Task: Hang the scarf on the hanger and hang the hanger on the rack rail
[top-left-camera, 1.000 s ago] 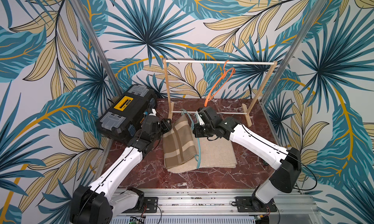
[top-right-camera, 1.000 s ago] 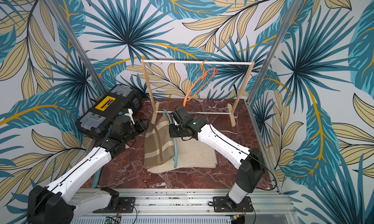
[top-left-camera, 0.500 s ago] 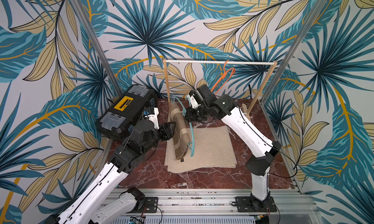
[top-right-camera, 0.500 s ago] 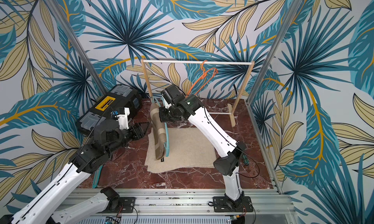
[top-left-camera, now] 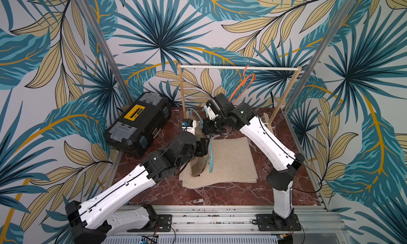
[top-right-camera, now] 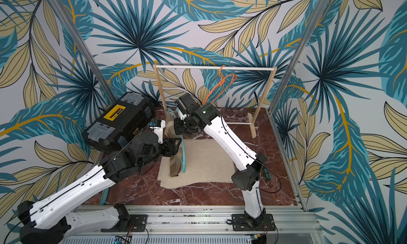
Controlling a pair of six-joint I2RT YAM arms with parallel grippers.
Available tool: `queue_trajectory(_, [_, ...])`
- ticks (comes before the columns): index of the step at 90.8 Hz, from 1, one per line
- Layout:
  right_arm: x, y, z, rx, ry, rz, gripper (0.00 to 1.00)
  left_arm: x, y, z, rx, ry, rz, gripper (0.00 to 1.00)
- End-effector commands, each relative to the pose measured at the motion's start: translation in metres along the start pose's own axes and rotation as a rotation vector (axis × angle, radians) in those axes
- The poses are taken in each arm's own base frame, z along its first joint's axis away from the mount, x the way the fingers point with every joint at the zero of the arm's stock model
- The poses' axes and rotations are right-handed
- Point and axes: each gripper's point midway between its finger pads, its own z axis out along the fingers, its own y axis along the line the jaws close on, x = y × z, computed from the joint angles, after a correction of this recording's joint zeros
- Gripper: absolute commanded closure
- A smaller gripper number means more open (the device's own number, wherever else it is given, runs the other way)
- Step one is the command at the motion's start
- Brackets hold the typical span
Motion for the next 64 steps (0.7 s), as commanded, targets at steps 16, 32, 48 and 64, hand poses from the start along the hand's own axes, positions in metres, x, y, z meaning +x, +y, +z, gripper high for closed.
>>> queue_trajectory(16, [-0.008,0.005,-0.023,-0.028,-0.070,-0.005,1.00,0.006,0.003,0.000,-0.092,-0.009,-0.022,0.28])
queue_trajectory(32, [-0.007,0.003,-0.023,-0.022,-0.078,-0.003,1.00,0.016,-0.019,0.001,-0.059,-0.025,-0.023,0.23])
queue_trajectory(48, [-0.004,0.003,-0.023,-0.027,-0.074,-0.004,1.00,0.031,-0.022,0.010,-0.085,0.002,-0.024,0.23])
queue_trajectory(64, [-0.002,0.002,-0.025,-0.033,-0.079,0.001,1.00,0.039,-0.006,0.014,-0.160,0.004,-0.015,0.26])
